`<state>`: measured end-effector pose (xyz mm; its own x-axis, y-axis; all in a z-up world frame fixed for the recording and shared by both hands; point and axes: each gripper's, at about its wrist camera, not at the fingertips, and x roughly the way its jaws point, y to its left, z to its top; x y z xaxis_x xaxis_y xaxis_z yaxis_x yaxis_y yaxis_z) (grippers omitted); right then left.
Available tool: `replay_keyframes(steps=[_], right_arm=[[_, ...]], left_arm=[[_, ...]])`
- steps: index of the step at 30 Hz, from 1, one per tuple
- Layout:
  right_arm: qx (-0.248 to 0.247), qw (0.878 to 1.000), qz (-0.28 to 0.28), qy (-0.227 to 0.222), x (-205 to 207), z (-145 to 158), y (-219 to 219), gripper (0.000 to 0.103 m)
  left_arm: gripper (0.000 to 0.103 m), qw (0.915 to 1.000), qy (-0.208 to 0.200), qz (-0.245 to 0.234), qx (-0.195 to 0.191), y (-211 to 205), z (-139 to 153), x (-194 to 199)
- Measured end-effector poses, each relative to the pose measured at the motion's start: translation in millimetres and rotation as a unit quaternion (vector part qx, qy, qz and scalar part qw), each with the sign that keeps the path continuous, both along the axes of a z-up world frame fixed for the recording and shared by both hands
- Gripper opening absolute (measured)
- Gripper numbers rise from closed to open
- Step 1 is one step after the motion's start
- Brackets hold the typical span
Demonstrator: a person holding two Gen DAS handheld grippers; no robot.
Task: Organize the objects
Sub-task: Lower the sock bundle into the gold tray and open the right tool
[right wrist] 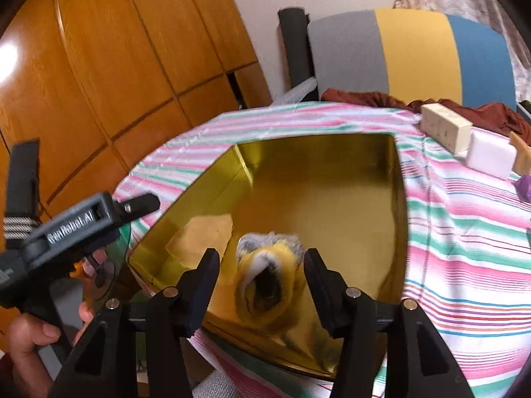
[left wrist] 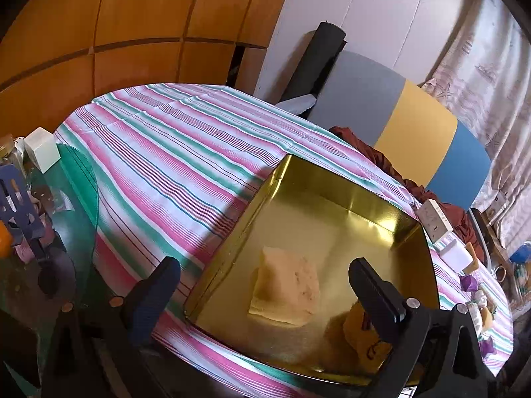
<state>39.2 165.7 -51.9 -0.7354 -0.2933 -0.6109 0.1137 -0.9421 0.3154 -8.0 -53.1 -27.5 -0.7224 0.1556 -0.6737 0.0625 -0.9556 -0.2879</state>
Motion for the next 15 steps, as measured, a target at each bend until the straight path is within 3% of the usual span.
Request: replay_keyframes(steps=[15], right_arm=[[-0.004, 0.993, -0.112, 0.032, 33.3, 22.8, 76.7, 0.054]], left_arm=[[0.102, 0.9972, -0.006, -0.074, 0.010, 56.4, 6.0, 8.8]])
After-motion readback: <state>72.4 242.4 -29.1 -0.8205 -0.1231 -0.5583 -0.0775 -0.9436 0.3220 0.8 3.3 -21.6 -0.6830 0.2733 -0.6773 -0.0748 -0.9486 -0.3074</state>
